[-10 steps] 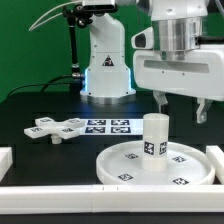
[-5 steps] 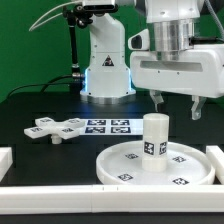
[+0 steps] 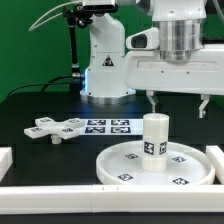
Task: Assemble round table
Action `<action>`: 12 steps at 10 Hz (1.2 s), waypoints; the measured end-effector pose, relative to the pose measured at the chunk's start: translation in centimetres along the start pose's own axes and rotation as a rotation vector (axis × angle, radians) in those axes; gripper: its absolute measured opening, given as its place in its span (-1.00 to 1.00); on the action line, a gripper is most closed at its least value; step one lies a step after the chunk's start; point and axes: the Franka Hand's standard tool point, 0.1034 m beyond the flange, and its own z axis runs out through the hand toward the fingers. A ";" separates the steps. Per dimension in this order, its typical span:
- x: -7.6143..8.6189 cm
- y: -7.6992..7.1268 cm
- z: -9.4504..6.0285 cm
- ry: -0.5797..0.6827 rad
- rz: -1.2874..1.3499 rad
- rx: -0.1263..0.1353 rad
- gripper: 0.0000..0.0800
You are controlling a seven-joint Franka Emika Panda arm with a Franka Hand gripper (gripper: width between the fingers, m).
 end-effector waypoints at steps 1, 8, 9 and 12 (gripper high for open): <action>-0.3 -0.2 0.1 0.000 -0.066 0.000 0.62; 1.3 7.9 0.2 0.002 -0.408 0.014 0.62; 2.3 9.2 -0.3 -0.008 -0.395 0.024 0.62; 2.8 9.3 -0.9 -0.020 -0.387 0.029 0.62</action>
Offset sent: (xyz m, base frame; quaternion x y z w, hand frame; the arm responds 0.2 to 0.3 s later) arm 0.0000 0.0000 0.0000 0.0000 0.0000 -0.1938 0.9810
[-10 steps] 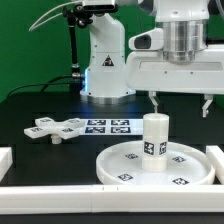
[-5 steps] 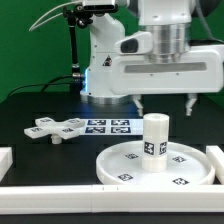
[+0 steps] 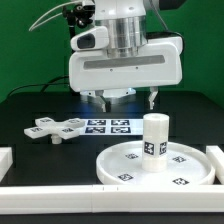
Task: Assemble round table
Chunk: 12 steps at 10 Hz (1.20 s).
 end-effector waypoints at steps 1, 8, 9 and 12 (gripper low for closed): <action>0.0 0.0 0.0 0.000 0.000 0.000 0.62; -1.0 11.5 -0.4 0.007 -0.132 -0.022 0.62; -1.0 10.7 -0.4 0.006 -0.134 -0.020 0.62; -1.1 10.8 -0.2 0.002 -0.144 -0.020 0.62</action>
Offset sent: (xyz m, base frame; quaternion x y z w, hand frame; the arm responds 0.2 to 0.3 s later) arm -0.0327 -0.0840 0.0066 0.0140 -0.0173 -0.1290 0.9914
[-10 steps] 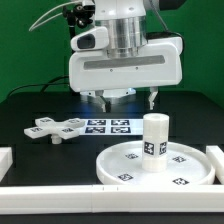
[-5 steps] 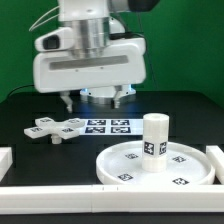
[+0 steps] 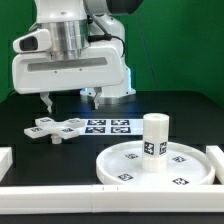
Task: Assemble round table
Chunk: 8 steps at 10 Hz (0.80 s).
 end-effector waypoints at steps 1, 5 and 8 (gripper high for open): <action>-0.4 1.0 0.2 0.011 0.008 -0.011 0.62; -3.2 4.7 0.7 0.050 0.080 -0.052 0.62; -3.4 4.9 0.8 0.048 0.082 -0.045 0.62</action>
Offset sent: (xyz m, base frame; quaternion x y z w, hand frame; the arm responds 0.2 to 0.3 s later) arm -0.0267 -0.0390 0.0016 -0.0329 0.0243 0.0354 0.9985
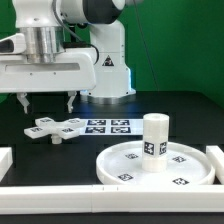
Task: Assemble round table
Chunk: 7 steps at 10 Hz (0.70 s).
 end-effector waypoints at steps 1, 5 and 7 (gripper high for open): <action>0.0 0.1 0.1 0.003 0.003 -0.003 0.62; -0.8 0.5 1.4 0.006 0.034 -0.026 0.62; -0.9 0.4 1.6 0.001 0.032 -0.026 0.62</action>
Offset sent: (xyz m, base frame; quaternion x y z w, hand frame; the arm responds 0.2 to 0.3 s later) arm -0.0082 0.0027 -0.0082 0.0052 0.0064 0.0936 0.9956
